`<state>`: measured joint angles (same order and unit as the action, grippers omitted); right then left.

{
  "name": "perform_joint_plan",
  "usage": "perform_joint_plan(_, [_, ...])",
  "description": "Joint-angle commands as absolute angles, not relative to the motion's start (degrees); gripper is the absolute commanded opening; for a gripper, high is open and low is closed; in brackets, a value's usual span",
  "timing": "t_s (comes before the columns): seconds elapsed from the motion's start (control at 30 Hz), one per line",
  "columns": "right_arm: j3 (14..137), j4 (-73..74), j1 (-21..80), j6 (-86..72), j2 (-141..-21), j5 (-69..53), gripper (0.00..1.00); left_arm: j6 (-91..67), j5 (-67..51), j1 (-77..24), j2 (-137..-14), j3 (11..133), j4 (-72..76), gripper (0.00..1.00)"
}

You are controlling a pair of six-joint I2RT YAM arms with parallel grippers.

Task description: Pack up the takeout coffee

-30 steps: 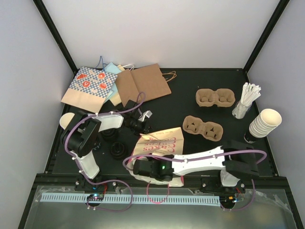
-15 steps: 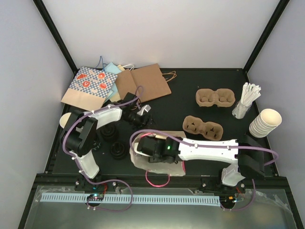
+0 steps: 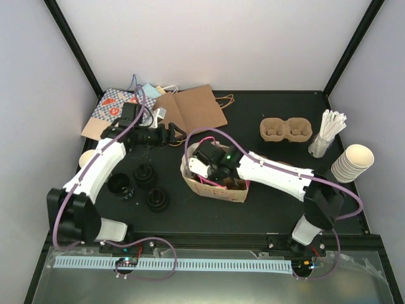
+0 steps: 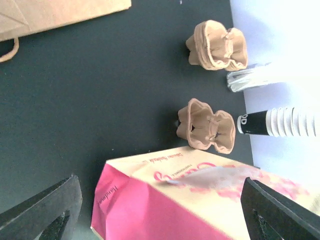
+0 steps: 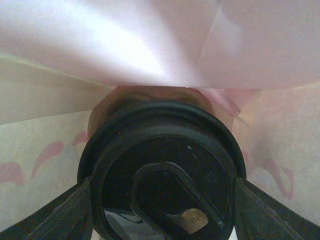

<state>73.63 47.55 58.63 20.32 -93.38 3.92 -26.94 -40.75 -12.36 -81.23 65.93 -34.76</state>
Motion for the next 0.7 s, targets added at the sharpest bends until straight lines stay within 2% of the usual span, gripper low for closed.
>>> perform_joint_plan(0.0, [76.8,50.1,53.9,21.6,-97.2,-1.3,0.62,-26.0,-38.3,-12.1,-75.5,64.1,-38.9,0.9])
perform_joint_plan(0.3, [79.4,51.0,50.6,20.2,-103.2,-3.6,0.62,-25.9,-41.8,-12.3,-61.3,53.6,-37.2,0.89])
perform_joint_plan(0.57, [77.3,49.2,50.4,18.9,-105.8,-2.1,0.63,-25.7,-43.3,-13.1,-51.6,52.9,-36.2,0.89])
perform_joint_plan(0.67, [77.1,48.5,50.4,18.7,-106.9,-1.8,0.63,-25.5,-42.0,-14.0,-50.6,53.6,-36.6,0.85])
